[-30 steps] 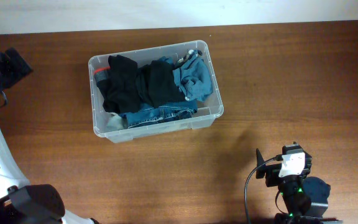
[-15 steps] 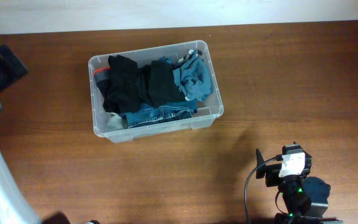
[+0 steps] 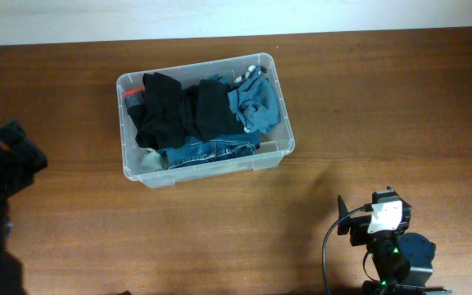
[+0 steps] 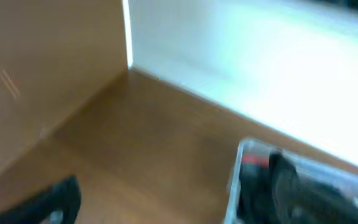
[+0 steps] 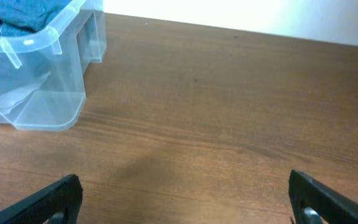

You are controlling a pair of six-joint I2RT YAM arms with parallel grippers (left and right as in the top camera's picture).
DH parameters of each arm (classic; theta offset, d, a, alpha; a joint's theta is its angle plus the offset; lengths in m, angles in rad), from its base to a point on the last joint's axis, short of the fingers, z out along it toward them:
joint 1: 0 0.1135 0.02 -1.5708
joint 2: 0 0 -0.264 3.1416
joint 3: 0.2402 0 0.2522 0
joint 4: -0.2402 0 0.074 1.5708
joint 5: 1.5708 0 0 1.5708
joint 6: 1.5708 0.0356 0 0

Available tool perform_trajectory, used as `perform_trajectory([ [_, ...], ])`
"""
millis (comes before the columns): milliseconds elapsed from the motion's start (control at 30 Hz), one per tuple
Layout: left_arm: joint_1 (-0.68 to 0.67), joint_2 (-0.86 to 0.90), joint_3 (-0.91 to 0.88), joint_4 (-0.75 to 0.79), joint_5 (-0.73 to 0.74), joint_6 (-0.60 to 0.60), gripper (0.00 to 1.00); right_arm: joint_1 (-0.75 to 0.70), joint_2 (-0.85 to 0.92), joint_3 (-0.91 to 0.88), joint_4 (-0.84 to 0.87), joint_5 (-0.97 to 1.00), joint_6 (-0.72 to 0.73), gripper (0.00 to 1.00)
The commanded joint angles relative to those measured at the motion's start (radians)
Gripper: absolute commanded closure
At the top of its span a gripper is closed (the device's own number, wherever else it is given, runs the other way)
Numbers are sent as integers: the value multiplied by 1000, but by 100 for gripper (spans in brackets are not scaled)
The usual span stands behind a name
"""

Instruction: Pack container

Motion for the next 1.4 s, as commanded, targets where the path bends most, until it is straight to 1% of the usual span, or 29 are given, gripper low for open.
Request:
perform_trajectory([
  [0,0,-94,-328,222,151,75,1,6,-8,-8,0,-13,-3,2],
  [67,-14,-136,-491,348,209,75,0,6,-8,-8,0,-13,-3,2],
  [267,-148,-263,-829,571,208,75,1,6,-8,-8,0,-13,-3,2],
  [333,-202,-331,-957,649,208,75,1,6,-8,-8,0,-13,-3,2],
  [467,-259,-489,-1166,762,200,75,1,6,-8,-8,0,-13,-3,2],
  [500,-261,-504,-1182,771,200,75,1,6,-8,-8,0,-13,-3,2],
  [600,-264,-639,-1291,784,200,75,0,6,-8,-8,0,-13,-3,2],
  [867,-264,-844,-1437,782,193,75,1,6,-8,-8,0,-13,-3,1],
  [1033,-264,-931,-1503,781,193,75,0,6,-8,-8,0,-13,-3,2],
  [1167,-264,-981,-1540,777,193,75,1,6,-8,-8,0,-13,-3,1],
  [1367,-264,-988,-1541,780,193,75,0,6,-8,-8,0,-13,-3,2],
])
